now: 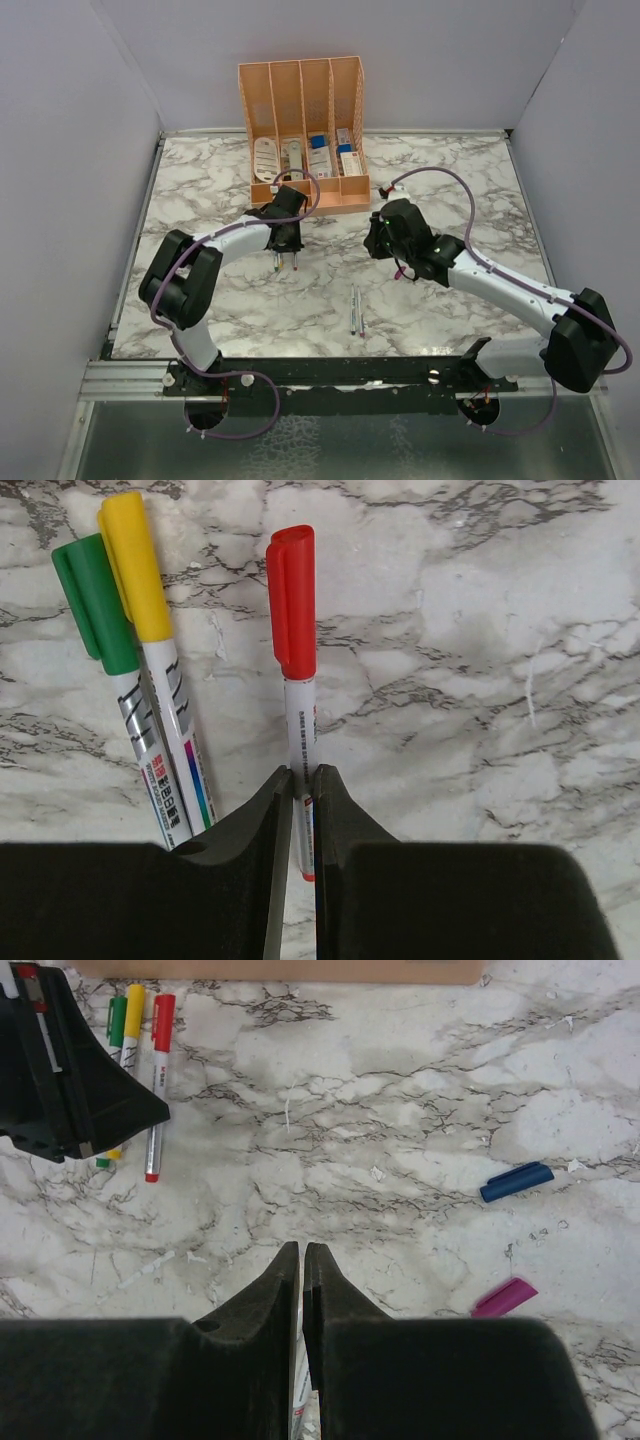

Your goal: Insert the pens into the pen caps

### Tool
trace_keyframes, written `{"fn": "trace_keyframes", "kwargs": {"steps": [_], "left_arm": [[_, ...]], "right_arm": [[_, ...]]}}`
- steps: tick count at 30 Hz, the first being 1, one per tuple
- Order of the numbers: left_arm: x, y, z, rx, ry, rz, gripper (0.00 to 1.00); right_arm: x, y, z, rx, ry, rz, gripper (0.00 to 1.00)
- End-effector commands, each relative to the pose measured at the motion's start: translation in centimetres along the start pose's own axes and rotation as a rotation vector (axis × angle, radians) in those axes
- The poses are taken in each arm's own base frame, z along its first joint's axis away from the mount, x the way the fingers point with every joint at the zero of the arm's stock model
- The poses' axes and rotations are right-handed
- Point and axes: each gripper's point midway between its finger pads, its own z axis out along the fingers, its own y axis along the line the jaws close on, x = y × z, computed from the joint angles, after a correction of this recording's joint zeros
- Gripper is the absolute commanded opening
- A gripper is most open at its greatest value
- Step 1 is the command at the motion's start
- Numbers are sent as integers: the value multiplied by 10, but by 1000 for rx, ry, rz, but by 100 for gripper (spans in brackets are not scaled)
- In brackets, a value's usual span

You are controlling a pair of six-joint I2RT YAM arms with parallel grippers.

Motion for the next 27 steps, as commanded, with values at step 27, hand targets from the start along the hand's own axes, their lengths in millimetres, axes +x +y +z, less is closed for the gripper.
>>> {"fn": "trace_keyframes", "kwargs": {"steps": [27], "left_arm": [[-34, -2, -16, -20, -52, -6, 36]], "right_arm": [[-4, -1, -7, 5, -23, 21, 7]]}}
